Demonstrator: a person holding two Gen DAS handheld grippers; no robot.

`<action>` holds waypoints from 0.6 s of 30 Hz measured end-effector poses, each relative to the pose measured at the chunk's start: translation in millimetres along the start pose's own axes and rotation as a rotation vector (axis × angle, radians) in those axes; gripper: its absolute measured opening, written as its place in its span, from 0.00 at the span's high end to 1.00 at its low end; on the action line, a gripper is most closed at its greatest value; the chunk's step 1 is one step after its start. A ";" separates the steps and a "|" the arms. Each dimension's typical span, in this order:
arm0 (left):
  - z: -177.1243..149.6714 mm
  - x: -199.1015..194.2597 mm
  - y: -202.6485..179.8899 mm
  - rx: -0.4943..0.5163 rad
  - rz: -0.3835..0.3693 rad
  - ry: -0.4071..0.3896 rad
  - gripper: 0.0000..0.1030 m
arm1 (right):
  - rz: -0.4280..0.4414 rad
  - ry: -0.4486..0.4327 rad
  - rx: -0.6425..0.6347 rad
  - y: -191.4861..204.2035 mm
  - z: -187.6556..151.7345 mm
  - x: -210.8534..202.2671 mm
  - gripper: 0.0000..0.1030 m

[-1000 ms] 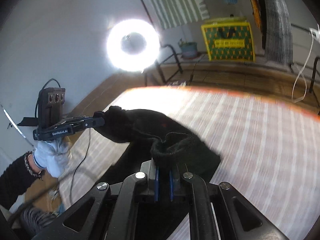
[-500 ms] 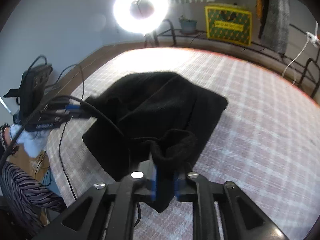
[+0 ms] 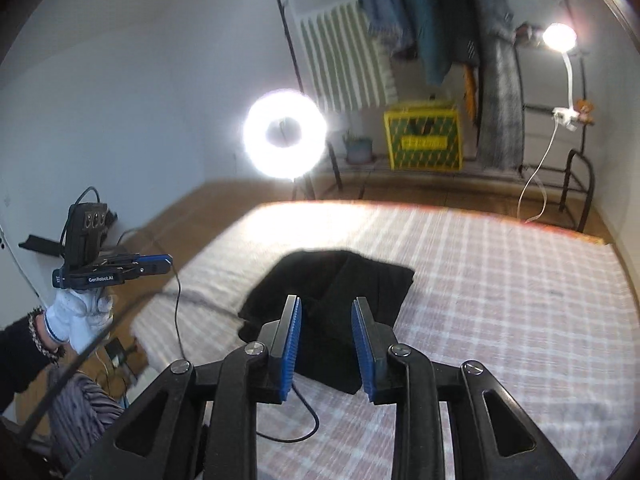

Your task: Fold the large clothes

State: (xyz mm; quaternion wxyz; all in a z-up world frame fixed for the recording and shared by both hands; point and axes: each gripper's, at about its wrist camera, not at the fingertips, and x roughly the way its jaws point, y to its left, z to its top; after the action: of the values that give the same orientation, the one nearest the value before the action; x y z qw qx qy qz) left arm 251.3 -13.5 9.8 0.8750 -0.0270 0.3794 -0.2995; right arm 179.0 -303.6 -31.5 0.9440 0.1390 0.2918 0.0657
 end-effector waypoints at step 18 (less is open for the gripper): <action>50.7 -194.5 -88.5 0.008 -0.061 -0.246 0.61 | -0.011 -0.305 -0.002 48.0 20.5 -197.7 0.48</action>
State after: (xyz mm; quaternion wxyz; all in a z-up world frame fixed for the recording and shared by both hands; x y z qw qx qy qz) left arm 137.6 10.8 196.1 0.9056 -0.0717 0.2669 -0.3217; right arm 26.3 -303.1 104.6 0.9779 0.1446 0.1459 0.0390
